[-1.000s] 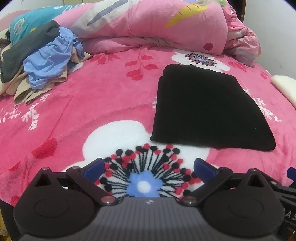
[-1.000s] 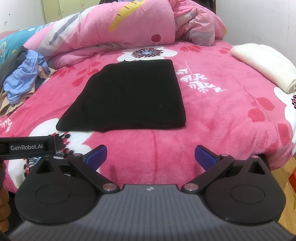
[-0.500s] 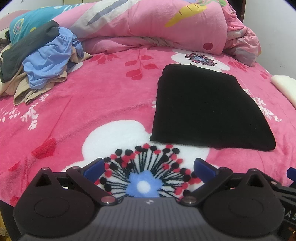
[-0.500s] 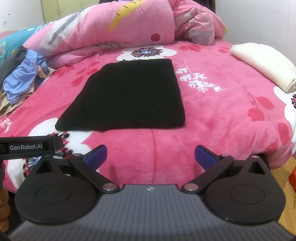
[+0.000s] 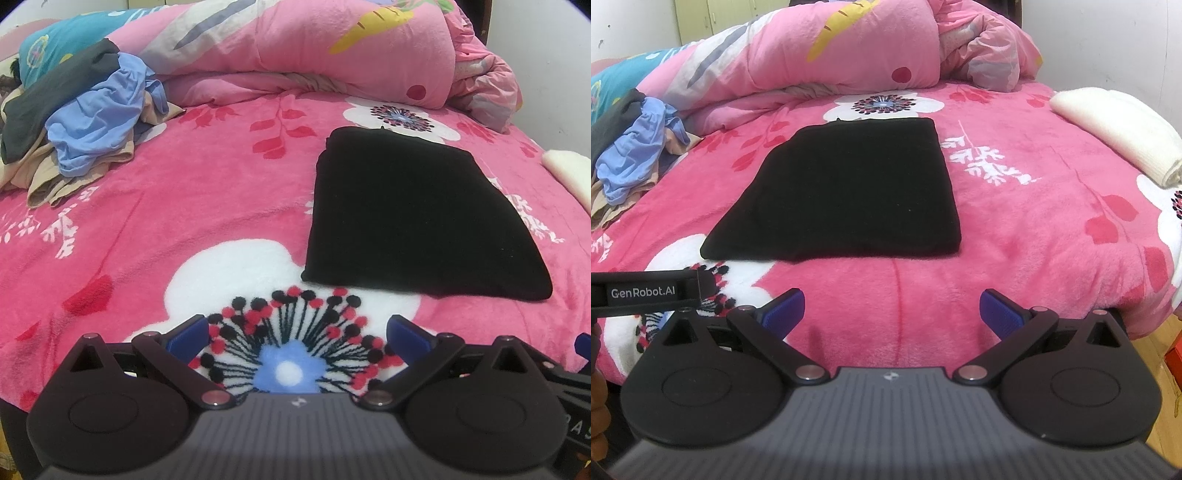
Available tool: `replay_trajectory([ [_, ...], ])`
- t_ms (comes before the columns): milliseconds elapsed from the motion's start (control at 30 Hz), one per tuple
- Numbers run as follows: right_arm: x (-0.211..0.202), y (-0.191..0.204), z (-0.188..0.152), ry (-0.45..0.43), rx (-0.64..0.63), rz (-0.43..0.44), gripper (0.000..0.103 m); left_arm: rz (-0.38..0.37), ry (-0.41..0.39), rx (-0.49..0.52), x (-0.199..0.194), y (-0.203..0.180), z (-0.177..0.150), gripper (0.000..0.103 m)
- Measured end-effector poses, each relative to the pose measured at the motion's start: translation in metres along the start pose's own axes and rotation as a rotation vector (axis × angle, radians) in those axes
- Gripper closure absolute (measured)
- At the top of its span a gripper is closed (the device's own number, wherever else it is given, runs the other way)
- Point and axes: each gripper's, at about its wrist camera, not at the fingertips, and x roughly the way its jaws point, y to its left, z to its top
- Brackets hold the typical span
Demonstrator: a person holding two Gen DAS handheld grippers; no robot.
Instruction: Fold clothes
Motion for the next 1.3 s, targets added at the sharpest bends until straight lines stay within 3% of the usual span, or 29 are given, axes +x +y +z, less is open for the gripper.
replay_trajectory([
  [1300, 0.0, 0.002, 0.01, -0.008, -0.049, -0.004, 0.002, 0.0, -0.012, 0.007, 0.0, 0.005, 0.009, 0.0],
])
